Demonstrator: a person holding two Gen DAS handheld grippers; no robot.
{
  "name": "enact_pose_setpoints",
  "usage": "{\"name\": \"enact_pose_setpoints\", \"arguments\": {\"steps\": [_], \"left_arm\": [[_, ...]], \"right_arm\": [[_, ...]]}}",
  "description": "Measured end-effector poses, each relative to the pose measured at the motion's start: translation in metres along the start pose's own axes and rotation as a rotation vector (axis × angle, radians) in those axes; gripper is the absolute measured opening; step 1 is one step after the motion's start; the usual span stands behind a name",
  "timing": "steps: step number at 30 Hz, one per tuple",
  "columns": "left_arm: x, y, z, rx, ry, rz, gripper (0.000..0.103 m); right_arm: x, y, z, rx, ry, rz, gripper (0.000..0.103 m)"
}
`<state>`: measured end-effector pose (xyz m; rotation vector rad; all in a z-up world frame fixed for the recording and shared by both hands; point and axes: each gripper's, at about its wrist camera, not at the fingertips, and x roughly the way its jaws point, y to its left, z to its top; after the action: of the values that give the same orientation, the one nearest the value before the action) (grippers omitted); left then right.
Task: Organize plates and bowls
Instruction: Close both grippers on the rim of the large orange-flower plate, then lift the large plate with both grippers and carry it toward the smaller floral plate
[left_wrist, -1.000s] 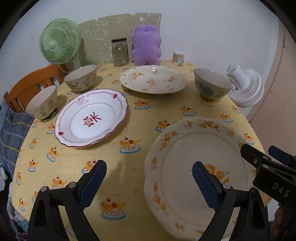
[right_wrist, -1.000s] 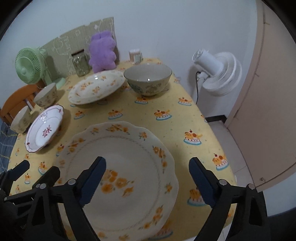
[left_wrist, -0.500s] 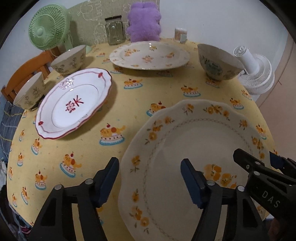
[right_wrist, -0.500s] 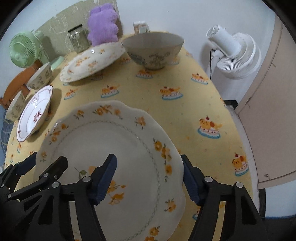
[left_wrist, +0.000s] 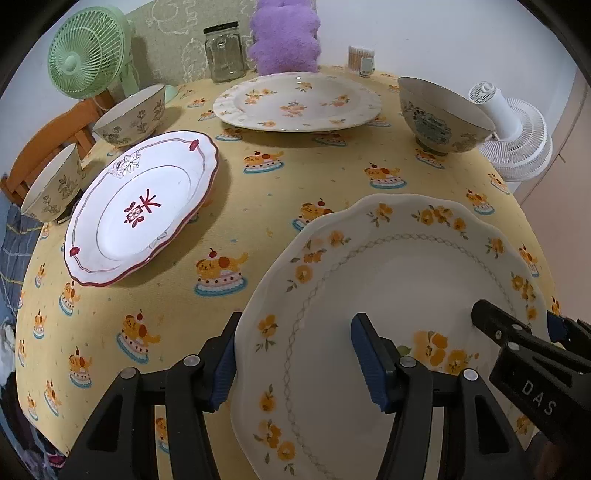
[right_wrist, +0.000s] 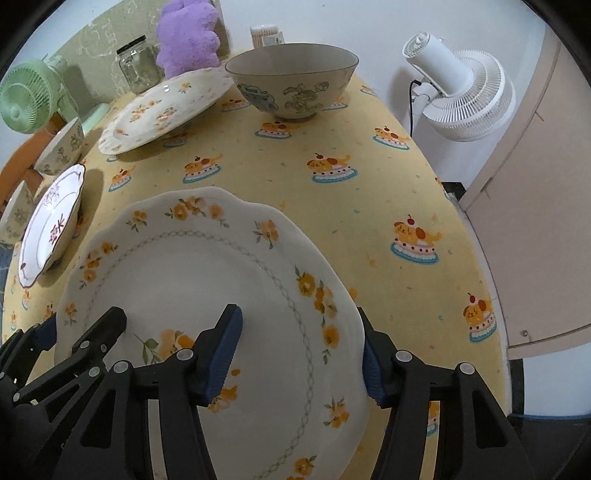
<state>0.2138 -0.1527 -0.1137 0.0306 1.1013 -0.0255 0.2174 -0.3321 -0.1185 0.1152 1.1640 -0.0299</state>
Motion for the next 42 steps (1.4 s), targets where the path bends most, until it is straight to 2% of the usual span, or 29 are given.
{"name": "enact_pose_setpoints", "arguments": {"steps": [14,22,29,35,39,42], "left_arm": [[0.011,0.031,0.025,-0.099,0.023,0.056,0.059],[0.017,0.035,0.028,-0.116,0.032,0.062,0.058],[0.018,0.035,0.028,-0.121,0.027,0.056,0.058],[0.016,0.035,0.027,-0.1,0.033,0.037,0.06],[0.009,0.038,0.027,-0.072,0.029,0.017,0.068],[0.004,0.046,0.028,-0.058,0.034,-0.013,0.074]], "right_arm": [[0.012,0.036,0.032,-0.034,0.025,0.03,0.062],[0.021,0.049,0.049,-0.088,0.014,0.007,0.062],[0.022,0.048,0.049,-0.085,0.008,0.002,0.062],[0.023,0.051,0.044,-0.118,-0.005,0.026,0.072],[0.014,0.054,0.04,-0.111,-0.021,-0.002,0.082],[0.002,0.055,0.038,-0.086,-0.039,-0.008,0.082]]}}
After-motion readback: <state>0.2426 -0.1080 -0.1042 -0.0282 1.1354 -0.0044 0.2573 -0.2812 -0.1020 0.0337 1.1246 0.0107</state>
